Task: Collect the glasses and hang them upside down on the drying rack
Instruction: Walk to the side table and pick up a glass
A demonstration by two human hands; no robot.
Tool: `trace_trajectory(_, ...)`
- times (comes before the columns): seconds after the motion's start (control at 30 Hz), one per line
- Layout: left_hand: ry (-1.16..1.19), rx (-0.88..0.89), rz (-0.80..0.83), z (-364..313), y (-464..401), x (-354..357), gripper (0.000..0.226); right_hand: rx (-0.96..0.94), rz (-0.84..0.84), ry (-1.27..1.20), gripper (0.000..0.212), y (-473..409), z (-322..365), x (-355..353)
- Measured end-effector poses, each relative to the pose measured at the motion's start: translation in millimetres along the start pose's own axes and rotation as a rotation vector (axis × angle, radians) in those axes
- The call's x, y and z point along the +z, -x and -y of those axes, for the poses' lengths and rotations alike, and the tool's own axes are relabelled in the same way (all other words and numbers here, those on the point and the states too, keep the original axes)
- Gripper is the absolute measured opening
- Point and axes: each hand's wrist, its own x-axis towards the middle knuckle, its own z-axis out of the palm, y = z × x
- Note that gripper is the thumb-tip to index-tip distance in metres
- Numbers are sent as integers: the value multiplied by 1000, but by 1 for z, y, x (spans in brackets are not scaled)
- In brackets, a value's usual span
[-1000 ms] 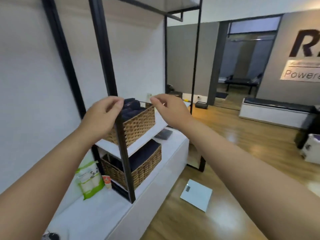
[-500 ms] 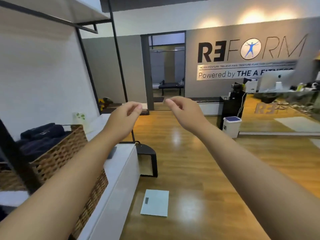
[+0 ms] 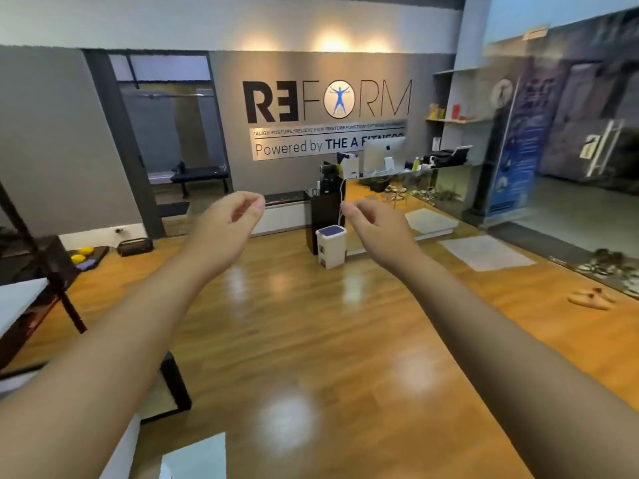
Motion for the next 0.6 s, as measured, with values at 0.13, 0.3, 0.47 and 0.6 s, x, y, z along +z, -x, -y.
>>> trace_trajectory(0.13, 60, 62, 98, 19, -69, 63, 37, 92, -91, 102, 40, -30, -51, -16)
trace_trajectory(0.3, 144, 169, 236, 42, -155, 142, 37, 224, -217, 183, 40, -62, -100, -38)
trace_trajectory(0.47, 225, 315, 426, 37, -231, 228, 35, 348, -397, 281, 36, -86, -139, -61)
trace_trajectory(0.6, 316, 446, 530, 6, -260, 298, 25, 438, -512, 358, 40, -88, -168, -88)
